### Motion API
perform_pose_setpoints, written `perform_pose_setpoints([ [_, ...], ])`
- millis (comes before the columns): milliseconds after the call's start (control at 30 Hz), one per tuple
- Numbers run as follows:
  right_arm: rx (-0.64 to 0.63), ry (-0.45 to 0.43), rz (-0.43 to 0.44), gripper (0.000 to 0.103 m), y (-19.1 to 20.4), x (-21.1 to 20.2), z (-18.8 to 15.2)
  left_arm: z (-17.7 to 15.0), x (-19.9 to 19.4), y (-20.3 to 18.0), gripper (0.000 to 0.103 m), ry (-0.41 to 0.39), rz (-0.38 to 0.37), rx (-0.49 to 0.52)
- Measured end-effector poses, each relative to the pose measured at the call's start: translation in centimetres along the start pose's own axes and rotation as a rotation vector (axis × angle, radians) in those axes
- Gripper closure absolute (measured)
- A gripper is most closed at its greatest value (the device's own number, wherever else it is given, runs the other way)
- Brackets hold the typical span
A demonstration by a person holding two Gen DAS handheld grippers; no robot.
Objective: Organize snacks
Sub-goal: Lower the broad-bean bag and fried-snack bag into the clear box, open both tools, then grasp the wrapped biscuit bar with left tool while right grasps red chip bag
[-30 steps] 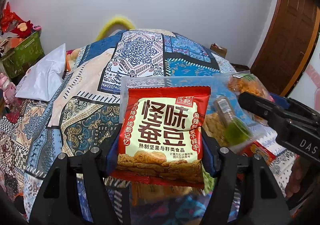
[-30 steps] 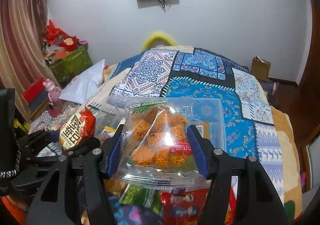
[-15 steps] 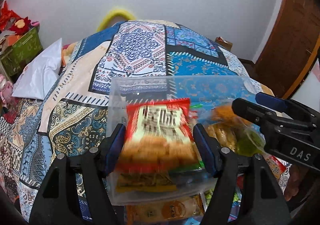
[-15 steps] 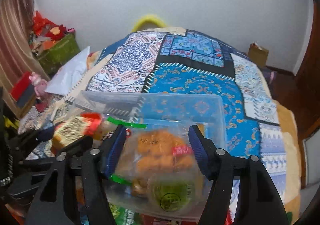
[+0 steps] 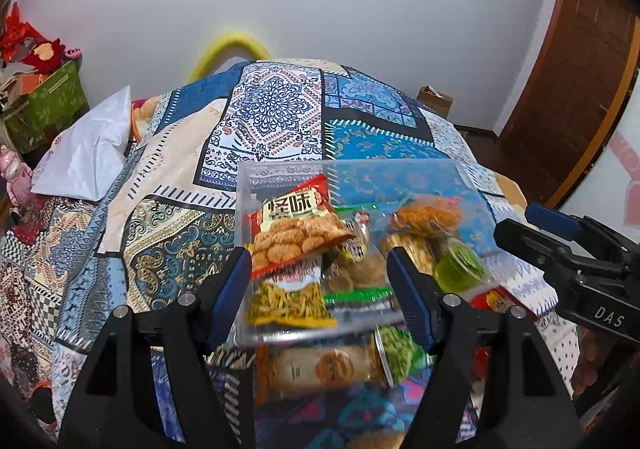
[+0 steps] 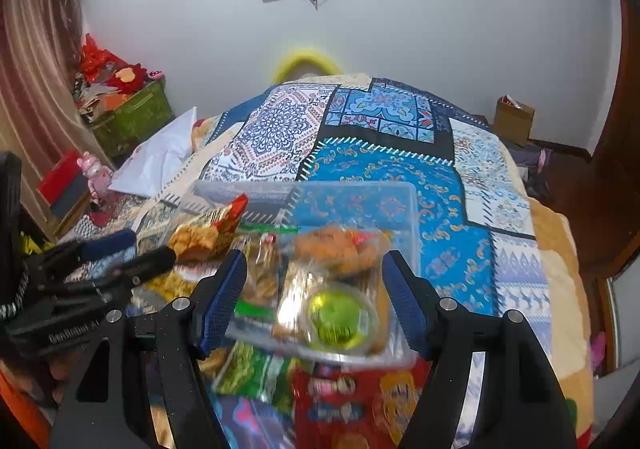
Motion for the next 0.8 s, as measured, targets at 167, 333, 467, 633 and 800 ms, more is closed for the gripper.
perform_pose_setpoints([
  [167,-0.011,0.006,-0.014,0.029,-0.2,-2.0,-1.6,-1.2,-1.9,-0.9,0.033,0.011,-0.008,0.026],
  [333,-0.003,0.031,-0.028,0.026,-0.9,-3.1,-3.7,-3.2,-3.1,-1.8,0.030,0.034,-0.019,0.042],
  [467,0.024,0.072,-0.023,0.023,-1.7,-3.2,-5.8,-5.1,-3.3,-2.6,0.029,0.071,-0.036,0.048],
  [633,0.029,0.164,-0.032,0.023,-2.3,-1.4,-8.9,-7.0,-3.0,-3.6,0.029,0.110,-0.051,0.060],
  [800,-0.038,0.194,-0.067,0.011,-1.8,-0.1,-10.9,-8.3,-2.9,-4.0,0.029,0.134,-0.064,0.060],
])
Point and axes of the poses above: each gripper's, at about its wrist camera, not at the fingertips, and x roughly the way its jaws point, y to its left, z to its top, the point moved 2 cm from there along x, roughly the way its jaws point, and after that the axes turned 13 degrees about -y, right-handed, at the moved point
